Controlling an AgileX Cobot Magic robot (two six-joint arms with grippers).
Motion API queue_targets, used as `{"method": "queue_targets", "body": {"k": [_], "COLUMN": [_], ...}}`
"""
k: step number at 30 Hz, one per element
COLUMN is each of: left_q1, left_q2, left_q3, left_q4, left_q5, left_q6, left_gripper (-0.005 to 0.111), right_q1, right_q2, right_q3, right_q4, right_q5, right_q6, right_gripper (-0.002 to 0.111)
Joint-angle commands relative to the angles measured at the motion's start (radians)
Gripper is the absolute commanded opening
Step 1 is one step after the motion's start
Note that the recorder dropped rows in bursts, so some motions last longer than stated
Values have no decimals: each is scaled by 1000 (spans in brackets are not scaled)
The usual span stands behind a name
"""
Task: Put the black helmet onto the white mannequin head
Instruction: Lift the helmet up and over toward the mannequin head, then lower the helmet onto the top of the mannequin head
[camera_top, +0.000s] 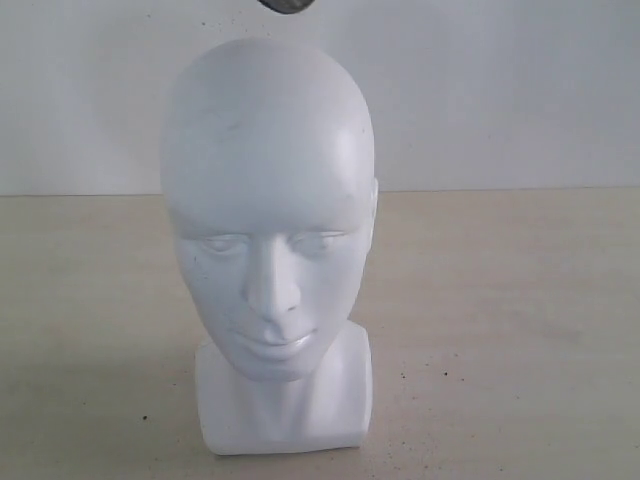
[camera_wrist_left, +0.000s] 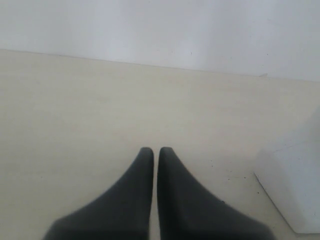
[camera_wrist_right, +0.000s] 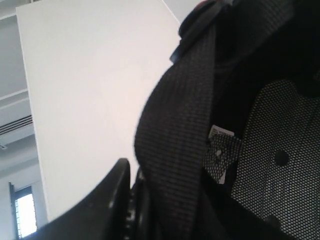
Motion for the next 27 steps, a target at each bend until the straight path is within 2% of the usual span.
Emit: {"method": "queue_targets", "body": {"k": [1,7,16,22,27], "left_q1": [3,3,3,3,3], "left_q2": [4,4,4,4,4], "left_q3": [-4,-4,-4,-4,-4], "left_q4": [0,0,0,0,0], "left_q5": [-9,-9,-9,-9,-9], "left_q6": [1,1,1,1,1], "left_gripper": [5,5,5,5,5], "right_q1": [93,164,166,204,212], "right_q2": [68,158,177,230,228], "right_q3": [-107,-192,-196,-175,-94], "right_q4": [30,37,47,200,361], "right_q5": [-93,-93,-93,-93,-93], "right_q6": [-13,-16,-12,44,68], "right_gripper": [0,0,0,0,0]}}
